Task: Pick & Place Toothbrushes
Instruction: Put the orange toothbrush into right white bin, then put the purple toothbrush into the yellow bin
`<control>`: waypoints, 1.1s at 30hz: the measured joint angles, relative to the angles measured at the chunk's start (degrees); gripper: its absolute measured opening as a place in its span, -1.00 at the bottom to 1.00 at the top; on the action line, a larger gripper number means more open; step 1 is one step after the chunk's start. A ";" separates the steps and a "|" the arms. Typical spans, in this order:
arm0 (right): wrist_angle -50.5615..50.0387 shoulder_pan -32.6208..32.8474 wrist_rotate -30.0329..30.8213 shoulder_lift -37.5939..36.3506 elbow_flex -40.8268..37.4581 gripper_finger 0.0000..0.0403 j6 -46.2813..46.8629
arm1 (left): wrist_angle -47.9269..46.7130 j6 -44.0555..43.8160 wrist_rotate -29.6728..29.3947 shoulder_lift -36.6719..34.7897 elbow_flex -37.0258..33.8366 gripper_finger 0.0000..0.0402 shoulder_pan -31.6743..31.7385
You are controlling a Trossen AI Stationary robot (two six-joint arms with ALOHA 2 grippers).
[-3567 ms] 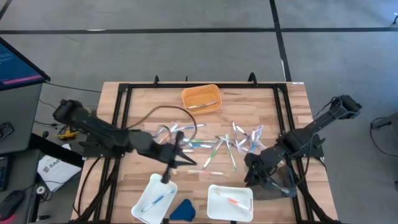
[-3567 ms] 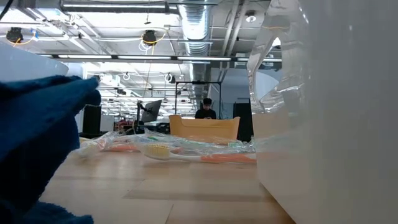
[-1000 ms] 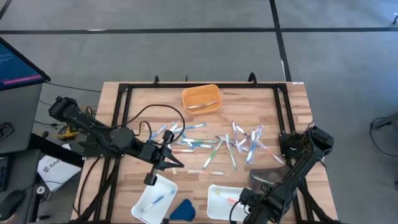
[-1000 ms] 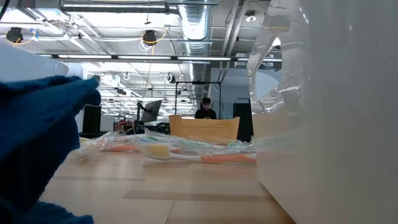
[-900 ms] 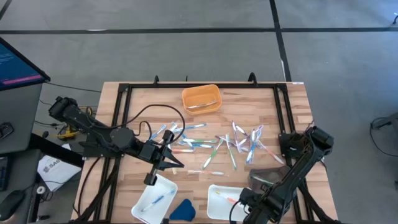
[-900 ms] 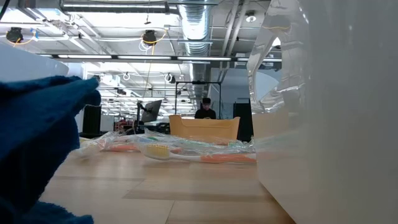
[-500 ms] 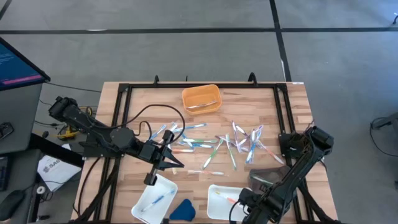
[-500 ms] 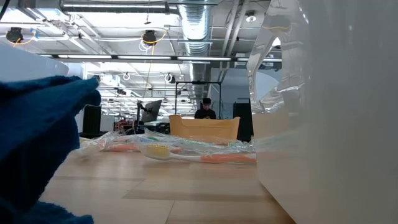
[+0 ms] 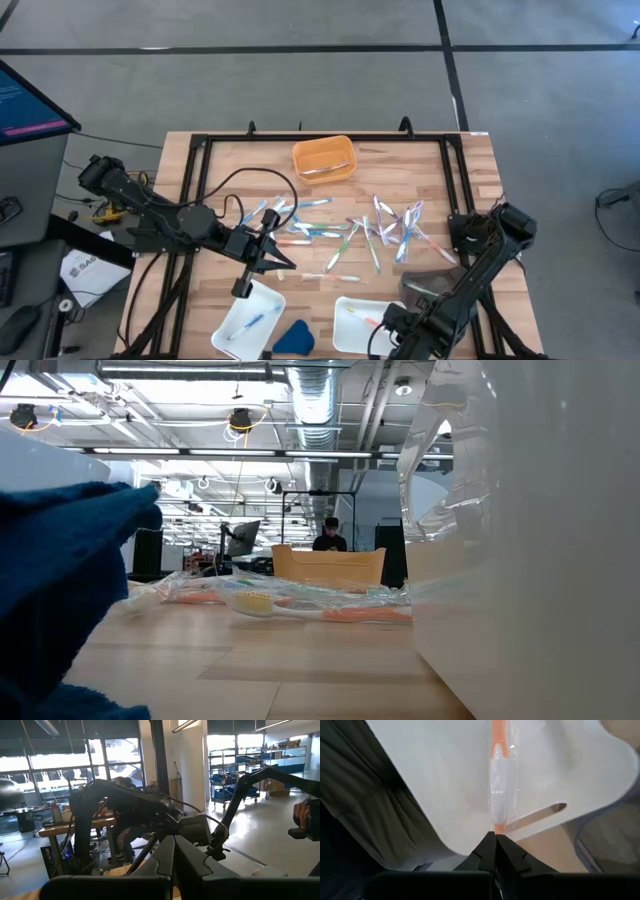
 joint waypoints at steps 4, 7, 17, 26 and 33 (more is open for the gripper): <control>1.17 -0.30 -0.07 0.02 -1.39 -1.00 -0.01 | 0.00 0.00 0.01 0.00 0.00 -0.97 0.00; 1.22 -0.55 -0.06 0.02 -1.48 -1.00 0.00 | 0.00 0.01 0.01 0.00 0.00 -0.97 0.00; 1.10 -1.00 0.56 0.02 -1.48 -1.00 -1.36 | 0.00 0.02 0.01 0.00 0.00 -0.97 0.10; 0.73 -2.15 1.66 0.02 -1.48 -1.00 -3.10 | 0.00 1.12 0.02 0.00 0.00 -0.97 0.11; 0.73 -2.10 1.67 0.02 -1.48 -1.00 -4.08 | 0.00 1.11 0.01 0.00 0.00 -0.97 0.11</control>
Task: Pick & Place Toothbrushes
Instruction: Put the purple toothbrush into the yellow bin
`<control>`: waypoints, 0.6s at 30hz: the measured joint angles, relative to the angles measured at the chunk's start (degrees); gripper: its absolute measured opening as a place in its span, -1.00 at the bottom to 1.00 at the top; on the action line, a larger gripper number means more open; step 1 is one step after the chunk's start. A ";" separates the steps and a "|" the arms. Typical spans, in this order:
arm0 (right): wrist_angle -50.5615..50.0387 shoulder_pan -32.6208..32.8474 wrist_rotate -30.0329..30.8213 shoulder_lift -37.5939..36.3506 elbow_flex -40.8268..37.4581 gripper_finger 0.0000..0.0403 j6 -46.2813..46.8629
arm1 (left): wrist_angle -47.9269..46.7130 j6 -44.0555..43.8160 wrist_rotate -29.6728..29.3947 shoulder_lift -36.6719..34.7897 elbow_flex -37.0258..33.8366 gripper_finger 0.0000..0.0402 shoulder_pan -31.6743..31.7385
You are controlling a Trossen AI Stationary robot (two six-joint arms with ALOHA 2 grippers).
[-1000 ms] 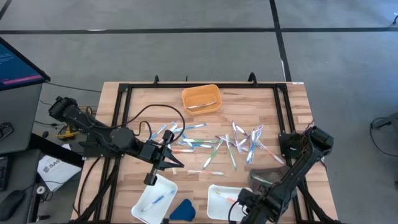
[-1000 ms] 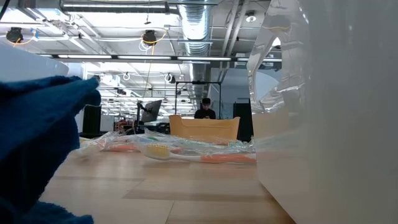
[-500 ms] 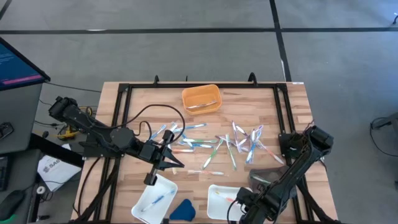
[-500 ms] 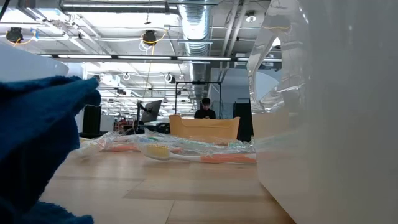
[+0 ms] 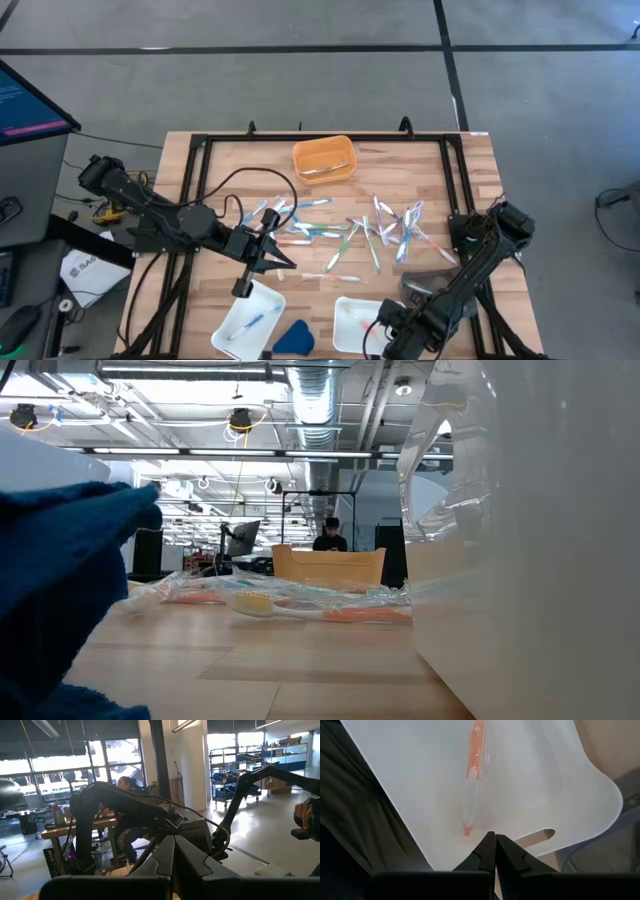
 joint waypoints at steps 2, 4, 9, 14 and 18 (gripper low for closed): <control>0.01 0.00 0.17 0.00 0.00 -1.00 -0.42 | 0.00 0.00 -0.01 0.00 0.00 -0.97 0.00; 0.01 0.00 0.22 0.00 0.00 -1.00 -0.51 | 0.00 0.00 0.01 0.00 0.00 -0.97 0.00; 0.01 -0.11 1.29 0.00 0.00 -1.00 -2.81 | 0.00 0.00 0.00 0.00 0.00 -0.97 0.00; 0.01 -1.20 5.22 -0.18 -0.02 -1.00 -7.86 | 0.00 0.00 -0.01 0.00 0.00 -0.97 0.00; 0.02 -2.40 7.37 -0.52 -0.04 -1.00 -11.92 | -0.02 0.00 -0.01 0.00 0.00 -0.97 0.00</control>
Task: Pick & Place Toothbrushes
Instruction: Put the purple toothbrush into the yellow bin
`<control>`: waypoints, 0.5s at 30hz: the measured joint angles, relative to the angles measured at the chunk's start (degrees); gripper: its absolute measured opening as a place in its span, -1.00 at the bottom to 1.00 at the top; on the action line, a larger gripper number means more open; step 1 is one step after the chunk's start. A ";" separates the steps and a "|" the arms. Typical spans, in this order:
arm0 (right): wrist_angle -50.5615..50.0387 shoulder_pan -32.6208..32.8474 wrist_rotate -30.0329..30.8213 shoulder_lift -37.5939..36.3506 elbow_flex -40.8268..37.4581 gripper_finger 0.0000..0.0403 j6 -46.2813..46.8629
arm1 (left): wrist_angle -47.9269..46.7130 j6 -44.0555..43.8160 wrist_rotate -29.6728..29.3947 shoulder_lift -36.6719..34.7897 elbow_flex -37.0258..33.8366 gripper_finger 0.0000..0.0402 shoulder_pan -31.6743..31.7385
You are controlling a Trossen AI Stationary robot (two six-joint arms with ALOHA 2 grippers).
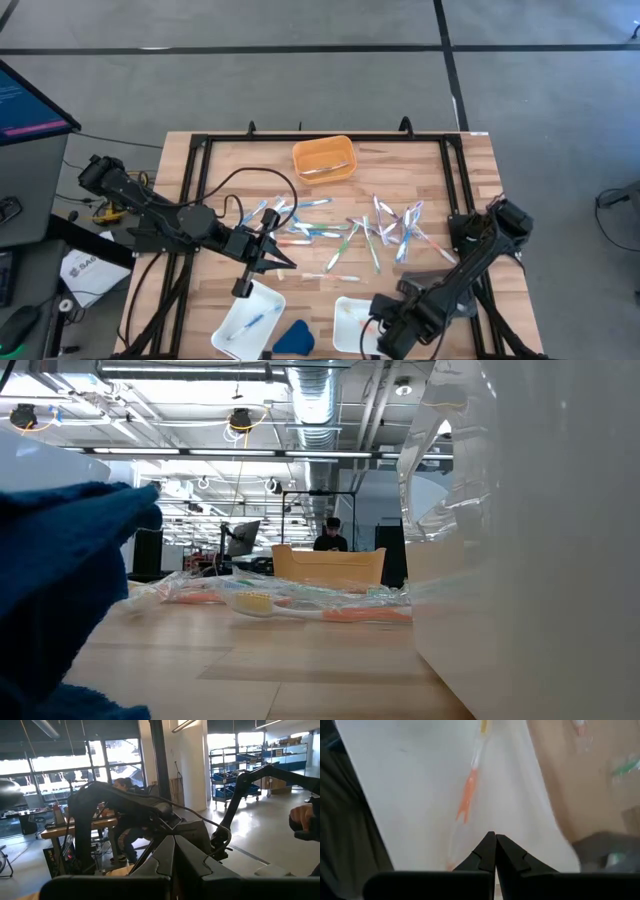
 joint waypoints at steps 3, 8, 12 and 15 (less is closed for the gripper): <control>0.01 -0.75 0.18 0.00 -0.02 -1.00 -2.96 | 0.00 0.13 0.00 0.00 0.00 -0.97 0.00; 0.00 -1.74 1.95 0.00 -0.02 -1.00 -6.97 | 0.00 0.31 -0.01 0.00 0.01 -0.97 0.00; 0.00 -2.16 3.20 0.00 -0.02 -1.00 -9.45 | 0.00 0.42 0.01 0.00 0.02 -0.97 0.00; 0.00 -2.41 4.03 0.00 -0.02 -1.00 -10.17 | 0.02 0.42 0.00 0.00 0.02 -0.97 0.00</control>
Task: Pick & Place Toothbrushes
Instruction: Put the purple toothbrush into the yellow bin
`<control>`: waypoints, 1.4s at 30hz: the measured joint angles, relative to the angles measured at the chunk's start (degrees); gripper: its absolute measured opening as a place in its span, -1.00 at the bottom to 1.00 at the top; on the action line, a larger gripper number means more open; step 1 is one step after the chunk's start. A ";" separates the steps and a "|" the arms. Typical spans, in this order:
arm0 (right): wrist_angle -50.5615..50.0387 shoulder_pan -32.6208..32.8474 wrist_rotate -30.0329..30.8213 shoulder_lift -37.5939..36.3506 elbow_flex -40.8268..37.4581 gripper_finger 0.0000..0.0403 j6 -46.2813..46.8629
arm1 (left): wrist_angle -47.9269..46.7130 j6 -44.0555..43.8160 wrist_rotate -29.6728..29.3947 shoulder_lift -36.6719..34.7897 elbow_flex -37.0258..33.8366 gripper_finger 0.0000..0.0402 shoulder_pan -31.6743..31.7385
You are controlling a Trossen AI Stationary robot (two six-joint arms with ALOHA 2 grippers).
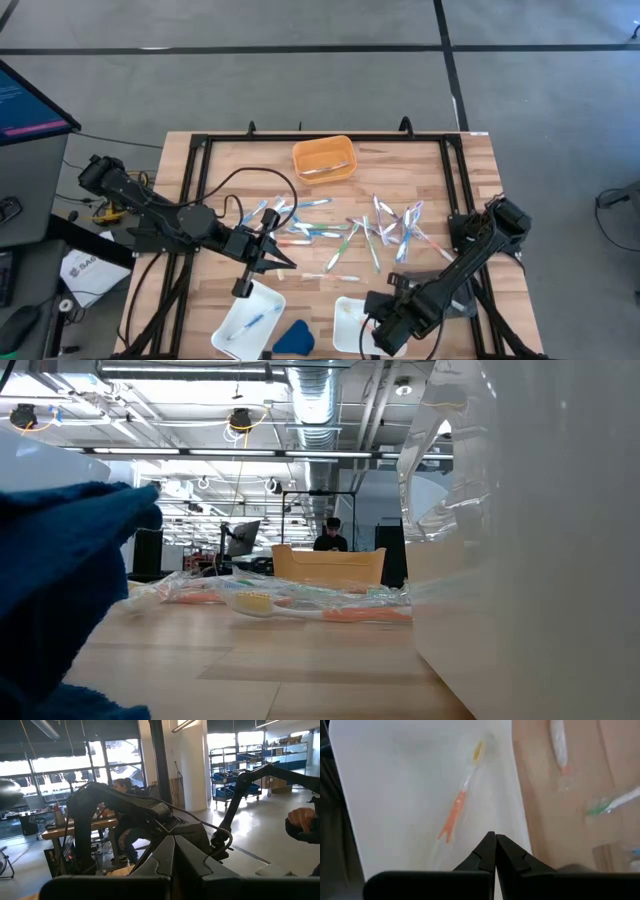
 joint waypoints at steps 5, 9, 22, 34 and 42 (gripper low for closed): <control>0.00 0.02 1.97 0.00 0.00 -1.00 -2.20 | 0.00 0.02 -0.01 0.00 0.00 -0.97 0.00; 0.00 -0.35 4.16 0.00 0.02 -1.00 -4.18 | 0.02 0.02 -0.01 0.00 0.00 -0.97 0.00; 1.25 -0.25 17.05 -6.76 0.09 -1.00 -10.05 | 0.09 1.07 -0.01 0.00 0.00 -0.97 0.00; 7.55 3.25 32.85 -12.13 0.09 -1.00 -21.02 | 0.15 1.07 -0.01 0.00 0.00 -0.97 0.00; 5.07 3.78 38.61 -11.93 0.09 -1.00 -20.97 | 0.19 1.07 -0.01 0.00 0.00 -0.97 0.00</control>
